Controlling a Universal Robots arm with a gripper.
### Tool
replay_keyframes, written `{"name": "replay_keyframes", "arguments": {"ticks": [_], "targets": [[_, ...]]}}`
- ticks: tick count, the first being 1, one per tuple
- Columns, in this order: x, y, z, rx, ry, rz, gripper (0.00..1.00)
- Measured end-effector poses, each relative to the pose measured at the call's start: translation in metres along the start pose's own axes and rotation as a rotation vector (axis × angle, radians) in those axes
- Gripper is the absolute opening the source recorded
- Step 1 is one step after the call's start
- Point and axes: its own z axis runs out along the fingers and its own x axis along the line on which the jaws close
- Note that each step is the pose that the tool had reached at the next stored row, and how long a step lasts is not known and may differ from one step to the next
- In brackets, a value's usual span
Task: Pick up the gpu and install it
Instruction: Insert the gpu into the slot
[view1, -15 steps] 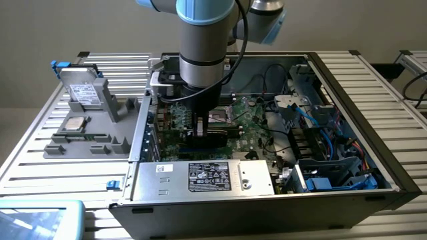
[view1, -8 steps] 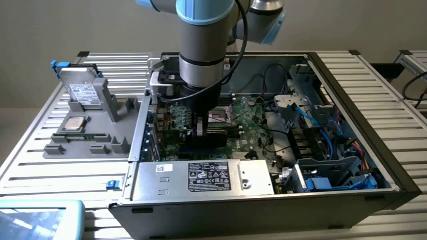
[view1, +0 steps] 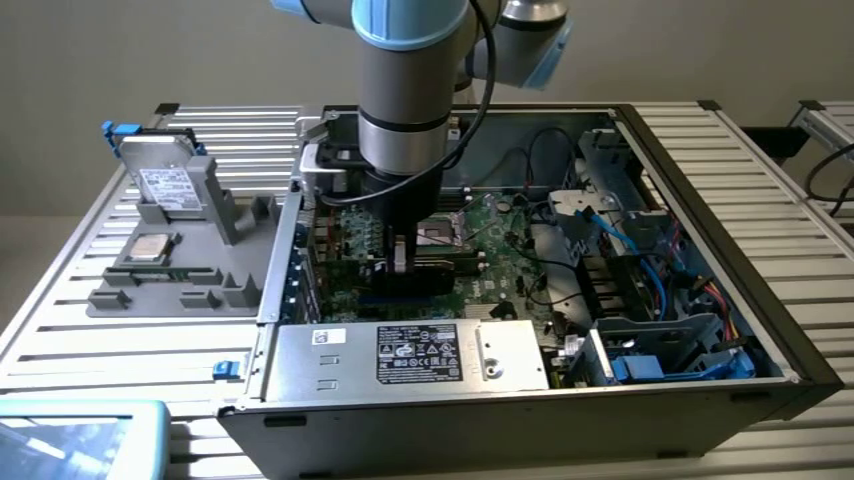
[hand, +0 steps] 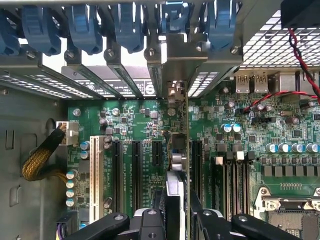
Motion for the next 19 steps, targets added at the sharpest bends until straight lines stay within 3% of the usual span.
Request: {"name": "replay_keyframes", "arguments": {"ticks": [19], "targets": [[0.0005,0.0004,0.0,-0.0001,0.0015,-0.021,0.29]]}}
